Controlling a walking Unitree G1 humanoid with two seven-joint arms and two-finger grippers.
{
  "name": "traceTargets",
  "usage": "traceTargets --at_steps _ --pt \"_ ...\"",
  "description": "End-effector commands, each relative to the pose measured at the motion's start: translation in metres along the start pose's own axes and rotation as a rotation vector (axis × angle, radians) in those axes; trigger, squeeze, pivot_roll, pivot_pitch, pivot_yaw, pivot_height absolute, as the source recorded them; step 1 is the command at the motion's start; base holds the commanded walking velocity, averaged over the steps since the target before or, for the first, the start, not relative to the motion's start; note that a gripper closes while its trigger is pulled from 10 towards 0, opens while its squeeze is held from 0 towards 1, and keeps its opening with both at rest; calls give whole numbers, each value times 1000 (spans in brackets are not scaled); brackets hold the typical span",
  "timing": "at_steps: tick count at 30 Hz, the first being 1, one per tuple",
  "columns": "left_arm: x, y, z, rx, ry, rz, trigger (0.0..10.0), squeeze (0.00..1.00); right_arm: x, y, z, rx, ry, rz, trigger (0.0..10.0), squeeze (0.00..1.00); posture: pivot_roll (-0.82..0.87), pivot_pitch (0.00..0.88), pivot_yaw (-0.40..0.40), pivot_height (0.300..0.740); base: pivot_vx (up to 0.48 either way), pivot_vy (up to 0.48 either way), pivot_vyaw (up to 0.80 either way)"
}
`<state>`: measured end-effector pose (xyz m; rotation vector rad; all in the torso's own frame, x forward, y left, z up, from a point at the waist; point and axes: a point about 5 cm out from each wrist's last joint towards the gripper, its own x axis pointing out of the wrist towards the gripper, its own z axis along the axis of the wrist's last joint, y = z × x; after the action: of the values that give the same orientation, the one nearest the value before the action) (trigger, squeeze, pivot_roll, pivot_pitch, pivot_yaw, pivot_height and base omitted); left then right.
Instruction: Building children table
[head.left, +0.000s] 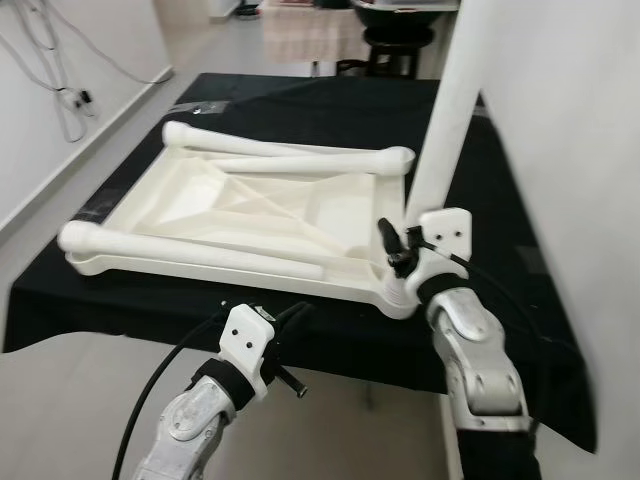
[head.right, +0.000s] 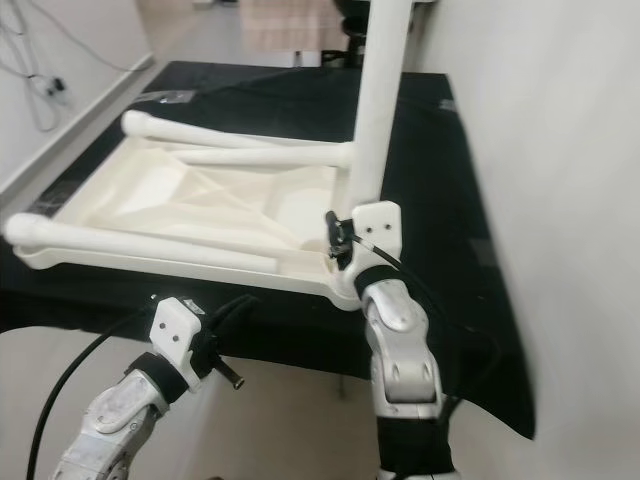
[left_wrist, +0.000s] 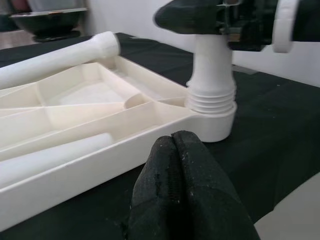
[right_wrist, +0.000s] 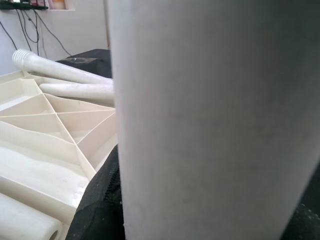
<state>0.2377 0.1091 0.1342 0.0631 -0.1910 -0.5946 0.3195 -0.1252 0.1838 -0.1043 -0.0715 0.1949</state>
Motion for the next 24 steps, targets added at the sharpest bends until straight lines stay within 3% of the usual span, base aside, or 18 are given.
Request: traceTargets --at_steps 1,2,4,6,7,8,9,10,12,13,14,15,16,19,20,23,24 --pt "-1 0 -1 -5 5 8 0 0 -2 -3 -33 -15 178 -24 10000 0 93 191 -12 740 0 0 0" --pt "-1 0 0 -4 4 15 0 0 3 1 -27 15 156 66 10000 1000 94 185 -10 740 0 0 0" --pt "0 1 0 -4 3 20 0 0 4 6 -23 35 143 122 10000 1000 94 184 -10 740 0 0 0" --pt "2 1 -1 -6 3 21 0 0 16 0 -7 51 58 217 10000 1000 96 175 -11 740 0 0 0" --pt "3 1 -1 -8 3 20 0 0 21 -5 0 63 23 267 10000 588 97 174 -11 740 0 0 0" --pt "3 1 -1 -8 3 20 0 0 21 -5 0 63 23 267 10000 588 97 174 -11 740 0 0 0" --pt "3 1 -2 -11 3 16 0 0 25 -8 3 74 13 337 10000 0 94 167 -13 740 0 0 0" --pt "3 1 -2 -11 3 16 0 0 25 -8 3 74 13 337 10000 0 94 167 -13 740 0 0 0" --pt "5 0 -3 -11 5 7 0 0 29 -9 7 14 0 537 10000 0 96 164 -17 740 0 0 0" --pt "5 0 -3 -11 5 7 0 0 29 -9 7 14 0 537 10000 0 96 164 -17 740 0 0 0" --pt "6 0 -4 -8 7 3 2784 0 31 -9 12 9 -17 614 10000 0 102 153 -22 740 0 0 0" --pt "7 0 -4 -6 8 2 2784 0 32 -10 16 10 -32 657 10000 0 102 153 -22 740 0 0 0" --pt "7 0 -4 -1 9 4 10000 0 33 -9 22 10 -48 729 10000 0 107 149 -26 740 0 0 0" --pt "8 0 -5 9 10 9 10000 0 35 -8 26 -11 -51 836 10000 0 115 142 -26 740 0 0 0" --pt "8 0 -5 15 8 13 10000 0 40 -11 26 -28 -41 876 9059 0 120 137 -26 740 0 0 0" --pt "7 0 -5 16 7 14 10000 0 43 -12 26 -27 -37 873 9059 0 119 136 -25 740 0 0 0" --pt "6 1 -4 8 2 25 10000 0 46 -14 28 -13 -41 853 0 0 119 134 -25 740 0 0 0"
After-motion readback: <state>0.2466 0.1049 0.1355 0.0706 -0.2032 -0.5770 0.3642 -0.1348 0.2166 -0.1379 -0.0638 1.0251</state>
